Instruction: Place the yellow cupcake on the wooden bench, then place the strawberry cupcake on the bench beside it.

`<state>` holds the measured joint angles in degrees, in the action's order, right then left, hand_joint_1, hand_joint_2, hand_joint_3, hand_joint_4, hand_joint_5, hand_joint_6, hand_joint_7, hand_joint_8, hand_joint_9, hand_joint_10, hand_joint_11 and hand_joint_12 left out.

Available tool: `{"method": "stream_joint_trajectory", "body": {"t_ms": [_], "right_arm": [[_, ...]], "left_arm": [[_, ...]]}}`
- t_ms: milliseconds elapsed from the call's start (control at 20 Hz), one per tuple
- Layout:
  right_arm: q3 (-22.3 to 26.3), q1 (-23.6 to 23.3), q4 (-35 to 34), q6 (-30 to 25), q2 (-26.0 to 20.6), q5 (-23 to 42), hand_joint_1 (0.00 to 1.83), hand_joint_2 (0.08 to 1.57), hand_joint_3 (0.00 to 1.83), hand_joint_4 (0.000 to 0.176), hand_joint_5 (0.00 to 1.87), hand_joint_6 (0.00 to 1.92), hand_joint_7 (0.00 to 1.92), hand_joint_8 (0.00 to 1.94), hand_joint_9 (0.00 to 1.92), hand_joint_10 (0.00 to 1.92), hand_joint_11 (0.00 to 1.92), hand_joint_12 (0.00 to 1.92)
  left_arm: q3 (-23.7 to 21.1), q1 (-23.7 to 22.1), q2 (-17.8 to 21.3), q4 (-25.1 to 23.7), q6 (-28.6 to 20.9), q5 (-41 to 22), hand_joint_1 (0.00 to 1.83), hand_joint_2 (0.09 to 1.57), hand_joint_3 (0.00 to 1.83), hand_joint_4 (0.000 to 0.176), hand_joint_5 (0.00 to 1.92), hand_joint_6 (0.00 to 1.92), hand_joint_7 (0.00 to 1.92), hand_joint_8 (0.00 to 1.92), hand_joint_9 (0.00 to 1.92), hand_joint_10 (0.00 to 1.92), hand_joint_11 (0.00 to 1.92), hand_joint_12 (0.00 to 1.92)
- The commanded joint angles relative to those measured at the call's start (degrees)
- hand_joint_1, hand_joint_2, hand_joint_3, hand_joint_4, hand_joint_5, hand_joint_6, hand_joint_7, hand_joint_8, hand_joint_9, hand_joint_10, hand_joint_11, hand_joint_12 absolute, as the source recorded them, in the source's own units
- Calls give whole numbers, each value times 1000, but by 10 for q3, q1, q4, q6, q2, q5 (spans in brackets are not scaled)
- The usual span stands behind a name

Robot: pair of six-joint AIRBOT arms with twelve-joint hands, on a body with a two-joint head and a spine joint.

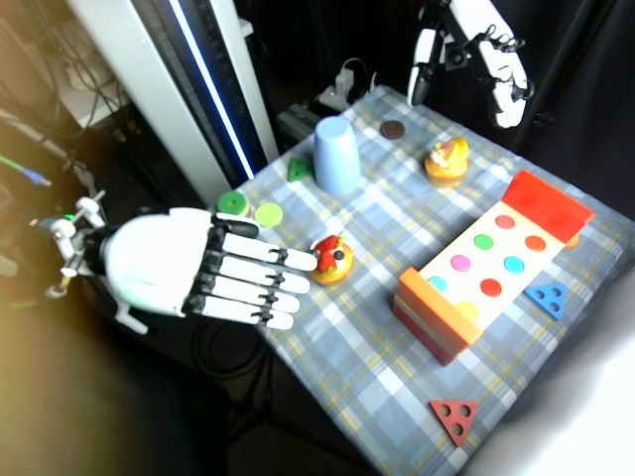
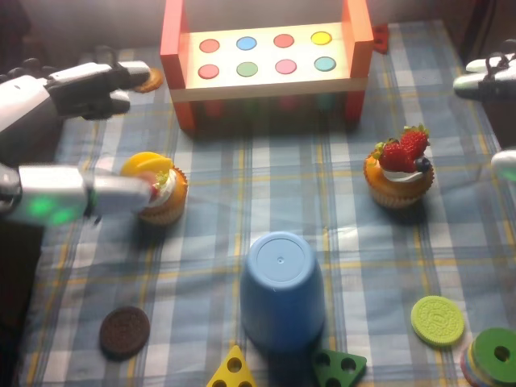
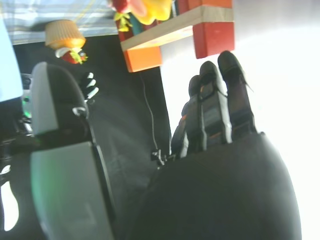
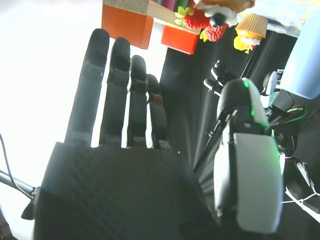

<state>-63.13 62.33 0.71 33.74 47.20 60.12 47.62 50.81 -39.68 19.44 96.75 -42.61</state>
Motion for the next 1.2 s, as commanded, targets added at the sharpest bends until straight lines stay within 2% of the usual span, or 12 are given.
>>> {"method": "stream_joint_trajectory", "body": {"t_ms": [0, 150, 250, 350, 500, 600, 800, 850, 1000, 1050, 1100, 1150], "right_arm": [[-4, -7, -14, -1, 2, 66, 303, 1256, 0, 0, 522, 1, 423, 3, 380, 3, 267, 361], [-4, -7, -14, -1, 2, 65, 331, 1250, 0, 8, 527, 2, 435, 3, 383, 0, 277, 343], [-4, -7, -13, -2, 2, 65, 333, 1255, 0, 0, 523, 0, 429, 0, 377, 0, 270, 336], [-4, -7, -12, -3, 2, 65, 322, 1253, 0, 0, 531, 3, 432, 2, 377, 0, 277, 333], [-4, -7, -7, -9, 1, 65, 334, 1256, 0, 0, 535, 3, 441, 3, 381, 0, 276, 322], [-7, -7, -7, -14, 1, 65, 346, 1255, 0, 0, 551, 6, 461, 7, 383, 1, 274, 317], [-7, -7, -6, -15, 1, 65, 328, 1266, 0, 0, 573, 0, 487, 2, 403, 3, 311, 280], [-7, -7, -6, -16, 1, 65, 360, 1263, 0, 0, 577, 1, 496, 4, 410, 4, 321, 277], [-7, -7, -6, -16, 2, 65, 395, 1261, 0, 0, 576, 1, 498, 3, 409, 2, 320, 267], [-7, -7, -6, -16, 2, 65, 419, 1261, 0, 0, 583, 3, 509, 5, 418, 4, 327, 261], [-7, -7, -6, -16, 2, 65, 403, 1263, 0, 0, 592, 0, 523, 0, 433, 0, 354, 218], [-7, -7, -6, -16, 2, 65, 399, 1264, 0, 0, 599, 2, 528, 1, 446, 4, 372, 212]], "left_arm": [[6, -11, -6, -4, -2, -41, 618, 1082, 5, 148, 326, 6, 494, 4, 502, 16, 0, 895], [23, -32, -19, 4, 19, 2, 680, 1001, 0, 163, 334, 3, 490, 0, 479, 2, 2, 910], [30, -56, -39, 48, 131, 44, 679, 910, 0, 174, 290, 4, 409, 4, 361, 0, 0, 768], [41, -68, -57, 87, 201, 75, 705, 853, 0, 176, 273, 1, 374, 0, 329, 0, 0, 741], [65, -74, -75, 127, 238, 113, 701, 858, 0, 176, 196, 0, 361, 1, 345, 4, 9, 752], [77, -87, -91, 166, 310, 136, 725, 882, 4, 176, 180, 5, 342, 6, 325, 7, 2, 642], [89, -93, -101, 178, 319, 149, 862, 1002, 6, 176, 380, 8, 524, 4, 485, 4, 29, 832], [91, -94, -103, 180, 319, 151, 936, 1049, 4, 141, 486, 10, 590, 9, 528, 9, 7, 851], [93, -94, -106, 184, 319, 153, 1028, 1101, 1, 69, 730, 7, 817, 35, 693, 31, 43, 832], [94, -94, -107, 186, 319, 153, 1265, 1161, 0, 51, 793, 4, 865, 935, 746, 28, 52, 822], [94, -94, -109, 189, 319, 152, 1224, 1170, 0, 0, 811, 848, 915, 1179, 836, 54, 96, 837], [94, -95, -111, 192, 319, 150, 1205, 1197, 2, 0, 756, 1096, 883, 1313, 886, 74, 113, 853]]}}
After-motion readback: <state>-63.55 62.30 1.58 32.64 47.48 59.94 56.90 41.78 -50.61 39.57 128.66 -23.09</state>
